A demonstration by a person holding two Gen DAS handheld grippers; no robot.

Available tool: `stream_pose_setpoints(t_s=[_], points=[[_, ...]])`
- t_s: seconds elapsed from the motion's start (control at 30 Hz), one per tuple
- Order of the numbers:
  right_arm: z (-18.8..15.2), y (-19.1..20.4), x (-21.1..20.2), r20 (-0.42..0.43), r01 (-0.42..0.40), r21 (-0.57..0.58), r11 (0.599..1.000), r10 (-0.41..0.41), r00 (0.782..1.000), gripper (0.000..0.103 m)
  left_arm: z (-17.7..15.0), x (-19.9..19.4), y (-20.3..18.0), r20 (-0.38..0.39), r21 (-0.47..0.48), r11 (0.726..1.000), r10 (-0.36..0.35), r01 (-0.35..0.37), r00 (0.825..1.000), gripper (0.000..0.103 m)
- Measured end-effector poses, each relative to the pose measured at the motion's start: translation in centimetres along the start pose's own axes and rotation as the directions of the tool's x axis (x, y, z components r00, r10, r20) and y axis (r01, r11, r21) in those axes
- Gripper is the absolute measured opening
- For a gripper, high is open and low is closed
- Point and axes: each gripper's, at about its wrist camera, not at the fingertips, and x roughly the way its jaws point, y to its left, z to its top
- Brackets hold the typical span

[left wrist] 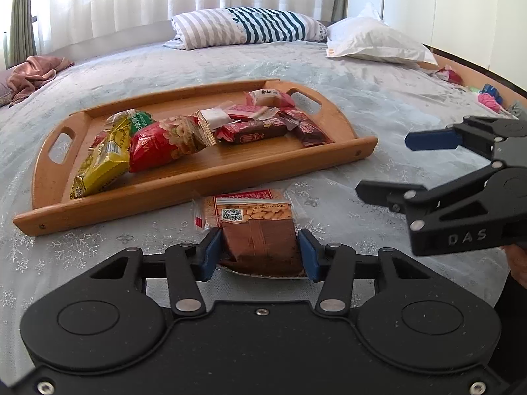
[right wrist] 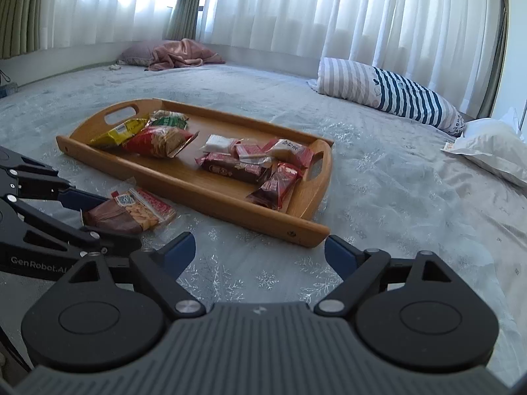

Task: Organize snacks
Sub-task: 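Grasp the brown nut bar with left tool while right tool grasps the red biscuit packet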

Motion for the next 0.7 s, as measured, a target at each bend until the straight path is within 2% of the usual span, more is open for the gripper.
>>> stream_pose_setpoints(t_s=[0.23, 0.43, 0.7], points=[[0.0, 1.2, 0.8, -0.013, -0.027, -0.020, 0.999, 0.027, 1.000, 0.094, 0.2, -0.9, 0.8, 0.019, -0.031, 0.999, 0.014, -0.013, 1.000, 0.046], [0.3, 2.7, 1.6, -0.015, -0.058, -0.027, 0.998, 0.057, 0.998, 0.096, 0.8, -2.0, 2.5, 0.070, -0.057, 0.995, 0.083, -0.079, 0.994, 0.046], [1.6, 4.7, 2.6, 0.001, -0.116, -0.018, 0.993, 0.116, 0.993, 0.096, 0.9, -2.1, 5.0, 0.058, -0.099, 0.987, 0.136, -0.130, 0.989, 0.047]])
